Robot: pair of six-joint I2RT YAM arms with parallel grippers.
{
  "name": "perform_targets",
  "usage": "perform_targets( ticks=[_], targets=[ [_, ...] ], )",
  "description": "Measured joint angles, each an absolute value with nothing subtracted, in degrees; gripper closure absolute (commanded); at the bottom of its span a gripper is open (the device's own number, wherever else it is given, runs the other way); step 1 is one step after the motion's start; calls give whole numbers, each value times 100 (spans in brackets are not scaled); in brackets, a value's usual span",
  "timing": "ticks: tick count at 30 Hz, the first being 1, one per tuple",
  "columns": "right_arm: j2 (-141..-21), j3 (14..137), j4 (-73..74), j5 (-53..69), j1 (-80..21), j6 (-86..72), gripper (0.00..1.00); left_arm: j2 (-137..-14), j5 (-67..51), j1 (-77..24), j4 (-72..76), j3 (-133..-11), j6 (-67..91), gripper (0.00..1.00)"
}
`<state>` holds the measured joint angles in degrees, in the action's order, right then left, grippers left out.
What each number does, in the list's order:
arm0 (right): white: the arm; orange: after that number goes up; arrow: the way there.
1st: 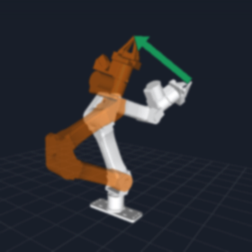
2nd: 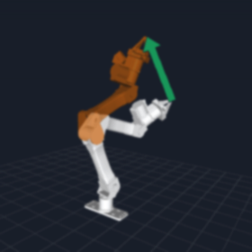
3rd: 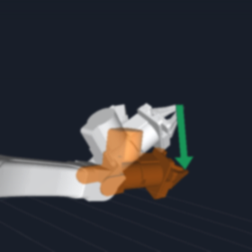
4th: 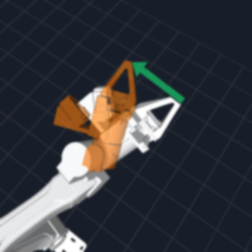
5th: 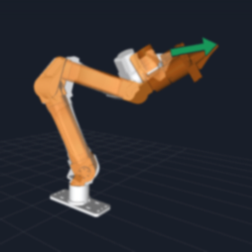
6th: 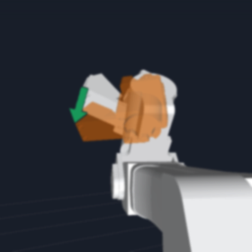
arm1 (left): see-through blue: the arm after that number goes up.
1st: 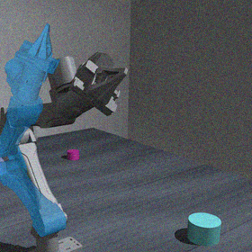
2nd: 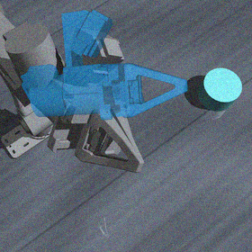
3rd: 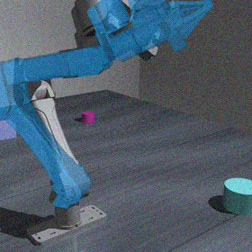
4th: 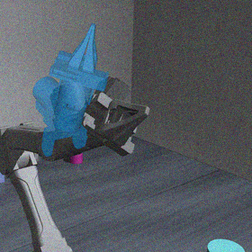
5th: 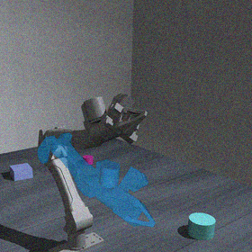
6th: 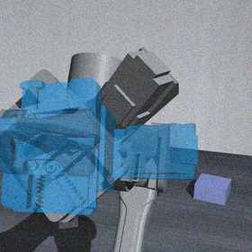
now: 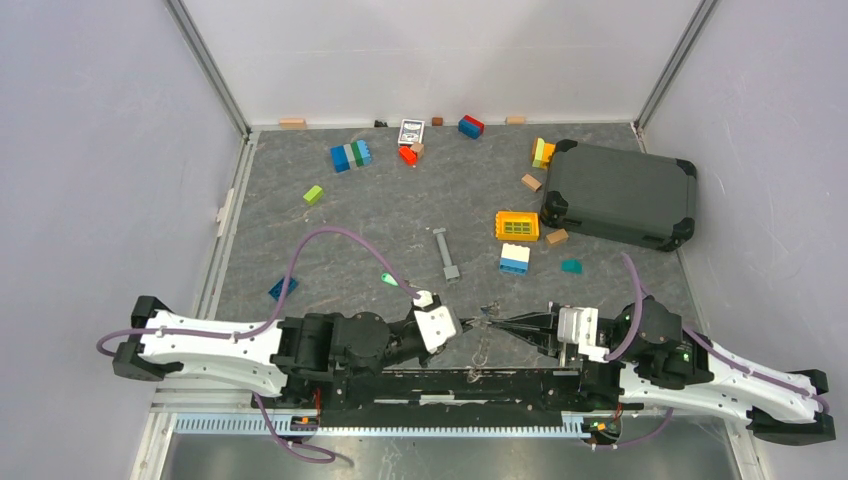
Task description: Remove the keys from the keyring
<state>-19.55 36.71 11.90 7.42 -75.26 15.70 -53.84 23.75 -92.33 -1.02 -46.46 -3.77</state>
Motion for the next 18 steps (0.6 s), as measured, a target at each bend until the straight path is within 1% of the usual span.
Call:
perform_targets(
  ticks=[5,18],
  targets=[
    [-1955,3632,1138,720,-7526,1568,100,-5465,2333,-9233,-910,-5264,-617,98],
    [-1957,3551,867,722,-7524,1566,100,-6007,2322,-9233,-2147,-6451,-1404,98]
  ],
)
